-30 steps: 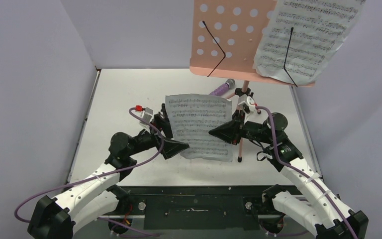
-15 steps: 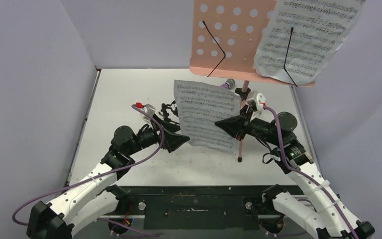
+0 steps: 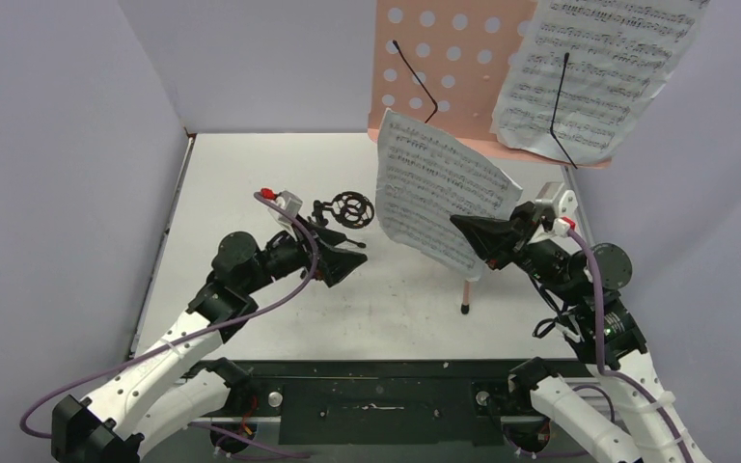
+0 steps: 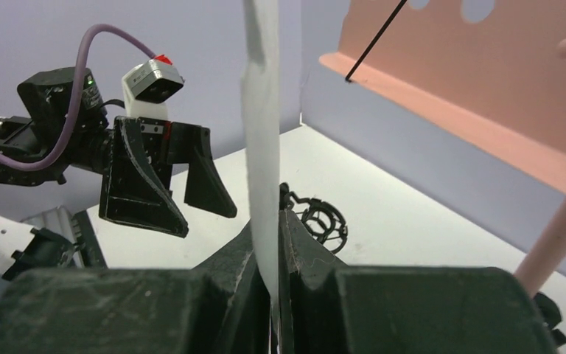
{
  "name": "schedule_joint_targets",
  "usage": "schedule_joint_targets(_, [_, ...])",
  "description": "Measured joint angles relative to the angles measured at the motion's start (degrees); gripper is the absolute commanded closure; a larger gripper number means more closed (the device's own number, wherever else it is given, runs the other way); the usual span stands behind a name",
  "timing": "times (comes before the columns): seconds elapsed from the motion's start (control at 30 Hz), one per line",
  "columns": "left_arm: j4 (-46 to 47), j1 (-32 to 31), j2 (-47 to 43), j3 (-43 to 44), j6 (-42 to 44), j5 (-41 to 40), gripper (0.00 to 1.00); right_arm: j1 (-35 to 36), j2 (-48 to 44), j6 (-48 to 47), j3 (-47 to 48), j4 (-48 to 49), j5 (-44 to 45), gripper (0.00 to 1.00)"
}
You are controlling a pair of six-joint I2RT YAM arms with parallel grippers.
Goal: Set up the instrument practice props
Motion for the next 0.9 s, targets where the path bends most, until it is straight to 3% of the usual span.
schedule_joint_targets(0.7, [-5.1,0.0,7.1,23.6,2.2,-2.3,0.00,0.0,-5.2,-2.1,5.5,1.2,14.8,0.95])
schedule_joint_targets(0.9, [-4.2,0.0,10.6,29.0,1.6,-1.8,0.11,0.0,-6.4,-2.7,6.5,2.9,18.7,0.95])
